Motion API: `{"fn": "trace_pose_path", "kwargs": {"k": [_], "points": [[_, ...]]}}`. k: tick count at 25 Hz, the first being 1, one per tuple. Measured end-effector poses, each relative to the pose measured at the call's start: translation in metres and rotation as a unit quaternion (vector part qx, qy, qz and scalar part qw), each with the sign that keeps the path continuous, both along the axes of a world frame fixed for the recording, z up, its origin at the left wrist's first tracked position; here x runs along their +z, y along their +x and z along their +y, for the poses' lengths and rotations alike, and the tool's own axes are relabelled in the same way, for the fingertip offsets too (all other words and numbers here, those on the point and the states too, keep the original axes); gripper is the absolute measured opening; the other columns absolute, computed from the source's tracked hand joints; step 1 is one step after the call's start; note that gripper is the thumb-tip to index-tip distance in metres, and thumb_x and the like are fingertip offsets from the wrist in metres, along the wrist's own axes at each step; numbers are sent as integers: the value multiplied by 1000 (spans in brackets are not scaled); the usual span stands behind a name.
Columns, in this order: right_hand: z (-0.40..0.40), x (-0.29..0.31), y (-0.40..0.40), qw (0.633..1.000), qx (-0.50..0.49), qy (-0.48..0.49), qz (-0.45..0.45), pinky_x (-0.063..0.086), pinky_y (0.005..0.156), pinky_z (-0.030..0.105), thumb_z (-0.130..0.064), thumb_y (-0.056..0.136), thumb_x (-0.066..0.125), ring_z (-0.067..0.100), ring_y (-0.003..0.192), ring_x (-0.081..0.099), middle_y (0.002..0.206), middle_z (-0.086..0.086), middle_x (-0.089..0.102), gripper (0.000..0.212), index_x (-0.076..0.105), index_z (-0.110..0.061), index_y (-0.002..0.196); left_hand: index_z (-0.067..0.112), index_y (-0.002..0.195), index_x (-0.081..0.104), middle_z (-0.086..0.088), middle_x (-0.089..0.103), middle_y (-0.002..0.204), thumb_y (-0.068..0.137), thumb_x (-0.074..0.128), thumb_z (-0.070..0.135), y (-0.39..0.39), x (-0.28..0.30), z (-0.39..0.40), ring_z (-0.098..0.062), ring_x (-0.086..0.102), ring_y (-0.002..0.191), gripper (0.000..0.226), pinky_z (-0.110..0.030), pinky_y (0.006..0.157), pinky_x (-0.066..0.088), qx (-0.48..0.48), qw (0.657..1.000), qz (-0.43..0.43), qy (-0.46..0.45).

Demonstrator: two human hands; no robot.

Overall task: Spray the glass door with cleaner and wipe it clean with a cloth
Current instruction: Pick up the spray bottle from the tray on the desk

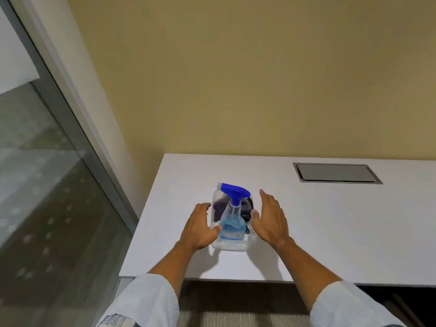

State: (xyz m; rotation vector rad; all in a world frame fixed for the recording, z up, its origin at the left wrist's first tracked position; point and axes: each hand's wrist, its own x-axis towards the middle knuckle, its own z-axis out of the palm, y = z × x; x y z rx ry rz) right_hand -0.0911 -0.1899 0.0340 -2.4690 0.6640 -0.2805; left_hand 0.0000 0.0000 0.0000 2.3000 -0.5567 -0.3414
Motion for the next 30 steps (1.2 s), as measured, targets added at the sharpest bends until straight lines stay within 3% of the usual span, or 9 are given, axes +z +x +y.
{"fn": "trace_pose_path", "kwargs": {"k": [4, 11, 16, 25, 30], "points": [[4, -27, 5, 995, 54, 78, 28, 50, 91, 31, -14, 79, 67, 24, 112, 59, 123, 6, 61, 52, 54, -17, 129, 15, 132, 47, -2, 55, 129, 75, 74, 12, 2, -14, -18, -13, 54, 109, 64, -25, 90, 49, 14, 997, 45, -53], [-5, -56, 26, 978, 83, 176, 67, 46, 77, 13, -2, 77, 75, 15, 100, 62, 116, 5, 65, 51, 58, -9, 124, 11, 122, 56, 2, 61, 111, 74, 75, 2, 13, -28, -31, -15, 61, 102, 52, -18, 82, 48, 20, 993, 80, -81], [-13, -68, 36, 974, 108, 187, 71, 48, 81, 16, -9, 76, 80, 12, 98, 60, 118, 4, 66, 53, 58, -10, 124, 12, 114, 59, 2, 64, 103, 73, 77, 2, 19, -32, -37, -15, 64, 95, 46, -13, 76, 51, 7, 992, 98, -83], [-19, -66, 32, 973, 129, 184, 43, 54, 81, 20, -14, 74, 82, 15, 99, 65, 116, 3, 68, 52, 60, -12, 122, 13, 114, 58, 2, 62, 106, 74, 80, 8, 11, -28, -40, -17, 63, 100, 45, -20, 81, 53, 16, 991, 105, -78], [-22, -28, 30, 970, 169, 172, 24, 57, 89, 33, -16, 73, 82, 18, 101, 66, 115, 1, 68, 54, 60, -15, 122, 12, 118, 58, 0, 62, 112, 76, 80, 12, -1, 8, -38, -18, 63, 101, 48, -22, 86, 52, 39, 992, 81, -91]]}}
